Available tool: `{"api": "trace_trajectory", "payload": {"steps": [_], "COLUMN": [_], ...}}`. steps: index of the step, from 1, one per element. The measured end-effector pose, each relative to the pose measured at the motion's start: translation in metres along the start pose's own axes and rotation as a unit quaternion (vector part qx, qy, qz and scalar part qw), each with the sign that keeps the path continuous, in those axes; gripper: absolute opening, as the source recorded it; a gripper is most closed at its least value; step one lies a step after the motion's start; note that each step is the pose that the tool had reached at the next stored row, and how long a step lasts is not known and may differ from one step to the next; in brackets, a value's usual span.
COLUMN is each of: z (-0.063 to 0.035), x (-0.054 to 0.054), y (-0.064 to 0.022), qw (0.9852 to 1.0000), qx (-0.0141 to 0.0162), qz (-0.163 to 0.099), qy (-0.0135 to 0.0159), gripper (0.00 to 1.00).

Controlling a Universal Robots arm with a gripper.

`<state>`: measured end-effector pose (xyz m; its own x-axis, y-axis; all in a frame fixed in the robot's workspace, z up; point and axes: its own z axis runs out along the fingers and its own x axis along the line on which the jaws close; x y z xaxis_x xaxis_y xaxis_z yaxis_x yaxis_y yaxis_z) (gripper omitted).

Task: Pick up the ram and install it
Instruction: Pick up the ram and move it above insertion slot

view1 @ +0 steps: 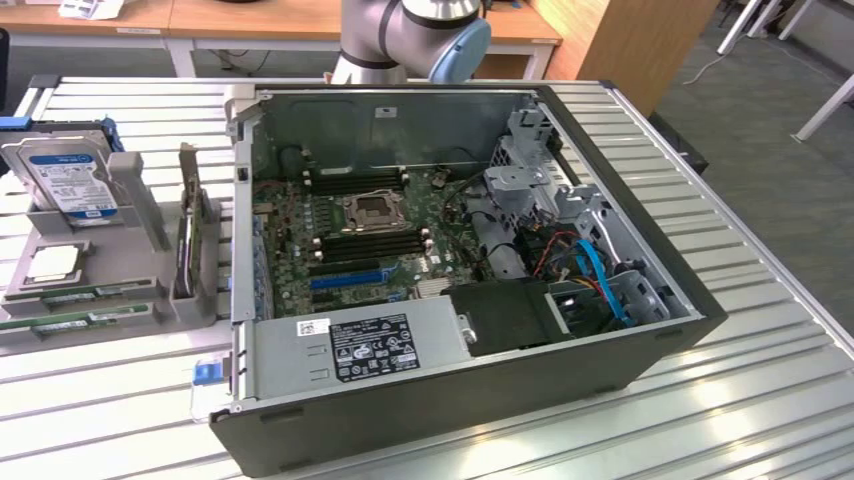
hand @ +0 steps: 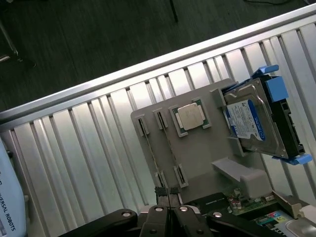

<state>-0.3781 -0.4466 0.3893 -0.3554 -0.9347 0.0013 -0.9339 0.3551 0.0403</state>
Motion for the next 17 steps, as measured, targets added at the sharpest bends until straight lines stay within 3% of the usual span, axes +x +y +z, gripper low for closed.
{"api": "trace_trajectory", "payload": {"steps": [17], "z": [0.0], "x": [0.0], "y": [0.0], "qw": [1.0], "qx": [0.0], "qz": [-0.006], "qy": [0.0002], "gripper": [0.1]}}
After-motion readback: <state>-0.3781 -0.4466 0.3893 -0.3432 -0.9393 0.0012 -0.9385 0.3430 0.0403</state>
